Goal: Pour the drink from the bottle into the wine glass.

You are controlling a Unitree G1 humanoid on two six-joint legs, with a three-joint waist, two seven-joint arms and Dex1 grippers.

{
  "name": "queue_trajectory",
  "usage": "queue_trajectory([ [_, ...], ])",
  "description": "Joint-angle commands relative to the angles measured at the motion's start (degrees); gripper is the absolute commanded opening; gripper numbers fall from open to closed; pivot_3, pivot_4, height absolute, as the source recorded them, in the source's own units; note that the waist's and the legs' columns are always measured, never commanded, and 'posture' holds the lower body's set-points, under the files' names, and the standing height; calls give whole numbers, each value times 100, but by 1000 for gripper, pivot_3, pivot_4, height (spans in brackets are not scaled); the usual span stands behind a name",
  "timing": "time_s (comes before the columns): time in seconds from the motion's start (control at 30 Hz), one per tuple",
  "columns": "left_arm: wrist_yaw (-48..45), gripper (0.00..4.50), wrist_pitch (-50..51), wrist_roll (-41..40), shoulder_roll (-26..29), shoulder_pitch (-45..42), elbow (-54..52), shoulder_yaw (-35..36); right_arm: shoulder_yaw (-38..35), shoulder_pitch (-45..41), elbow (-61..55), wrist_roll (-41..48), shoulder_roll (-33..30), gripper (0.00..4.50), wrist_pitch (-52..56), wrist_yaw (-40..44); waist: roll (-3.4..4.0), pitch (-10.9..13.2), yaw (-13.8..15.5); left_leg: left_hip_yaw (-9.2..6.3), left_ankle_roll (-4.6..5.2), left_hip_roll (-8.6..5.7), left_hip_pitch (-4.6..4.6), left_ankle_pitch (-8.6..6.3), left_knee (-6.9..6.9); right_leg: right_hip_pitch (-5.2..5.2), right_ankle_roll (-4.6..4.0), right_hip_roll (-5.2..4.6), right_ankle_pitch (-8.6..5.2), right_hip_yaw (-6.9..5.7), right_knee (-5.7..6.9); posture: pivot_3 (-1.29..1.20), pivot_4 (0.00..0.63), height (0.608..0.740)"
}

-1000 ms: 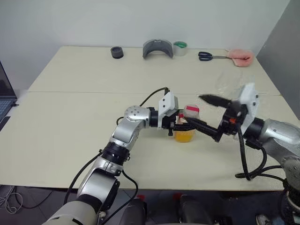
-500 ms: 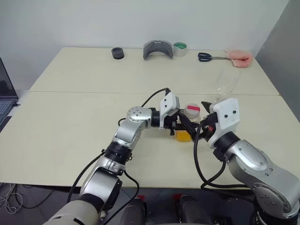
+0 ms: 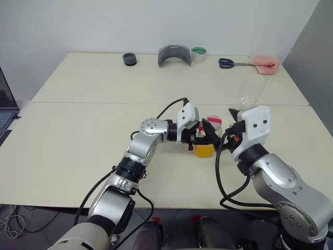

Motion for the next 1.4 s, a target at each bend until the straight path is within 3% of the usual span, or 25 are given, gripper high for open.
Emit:
queue_trajectory([
  [0.03, -14, 1821, -101, -39, 2, -192, -238, 87, -6, 26, -161, -18, 58, 4146, -18, 131, 0, 0, 0, 0, 0, 0, 0, 0, 0, 0, 0, 0, 0, 0, 0, 0, 150, 740],
  [0.43, -31, 1821, -106, -43, 66, -193, -273, 81, 38, -46, 133, -177, -19, 4146, -331, 818, 0, 0, 0, 2, 1, 0, 0, 0, 1, 0, 0, 0, 0, -2, 2, 0, 150, 740],
  [1.17, -1, 1821, -58, -52, 61, -159, -336, 75, 400, 234, 205, -947, 414, 4107, -854, 847, 0, 0, -1, 0, 1, 0, 3, 1, 3, -2, -1, 0, 0, -1, 12, 0, 150, 740],
  [1.4, 2, 1821, -61, -51, 71, -156, -330, 82, 488, 256, 225, -1066, 366, 1883, -954, 991, 0, 0, -1, 0, 1, -1, 3, 1, 3, -2, -1, 0, 0, -1, 12, 0, 150, 740],
])
